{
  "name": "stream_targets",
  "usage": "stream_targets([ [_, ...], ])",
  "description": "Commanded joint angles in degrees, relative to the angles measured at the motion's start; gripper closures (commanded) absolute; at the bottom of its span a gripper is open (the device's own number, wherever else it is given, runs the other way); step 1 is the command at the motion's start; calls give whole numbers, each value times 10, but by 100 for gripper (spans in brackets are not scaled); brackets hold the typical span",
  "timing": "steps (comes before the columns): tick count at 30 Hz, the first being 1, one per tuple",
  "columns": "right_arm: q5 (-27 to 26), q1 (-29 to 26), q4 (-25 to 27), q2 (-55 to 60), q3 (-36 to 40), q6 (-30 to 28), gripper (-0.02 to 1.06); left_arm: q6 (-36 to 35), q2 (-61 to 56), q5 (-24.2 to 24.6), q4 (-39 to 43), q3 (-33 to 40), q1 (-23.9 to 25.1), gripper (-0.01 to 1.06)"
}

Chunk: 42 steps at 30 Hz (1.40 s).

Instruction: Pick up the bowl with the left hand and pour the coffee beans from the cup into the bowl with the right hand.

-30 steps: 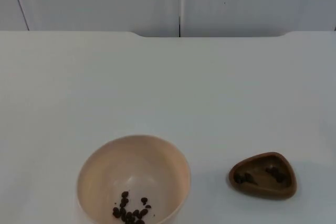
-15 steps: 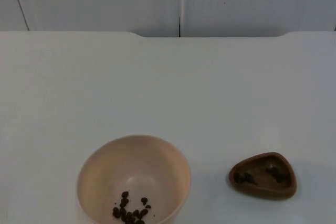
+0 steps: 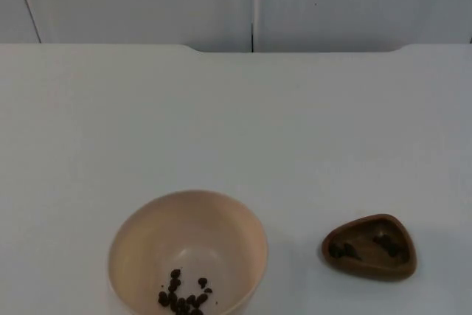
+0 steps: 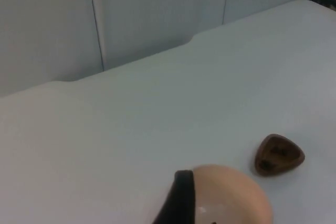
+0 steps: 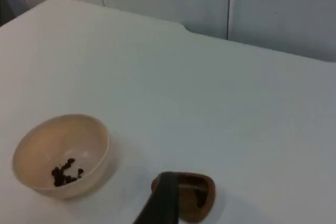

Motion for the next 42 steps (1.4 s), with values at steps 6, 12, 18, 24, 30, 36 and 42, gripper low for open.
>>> stream_targets([
  [6,69,-1,8,-75,2,-4,23,-25,-59,28,22,12,1,28],
  [12,113,-2,17,-120,2,-4,23,-43,-96,30,41,79,1,28],
  [18,140,-1,26,-120,4,-28,23,-90,-96,43,89,77,1,28],
  [24,156,-1,22,-120,6,-32,23,-102,-96,109,130,81,1,28],
  [30,144,-1,20,-120,32,-32,23,-102,-96,104,125,84,1,28],
  [36,137,-2,22,-120,36,-34,23,-97,-96,102,120,84,1,28],
  [42,137,-2,-6,-120,36,-34,23,-99,-96,92,118,89,1,28],
])
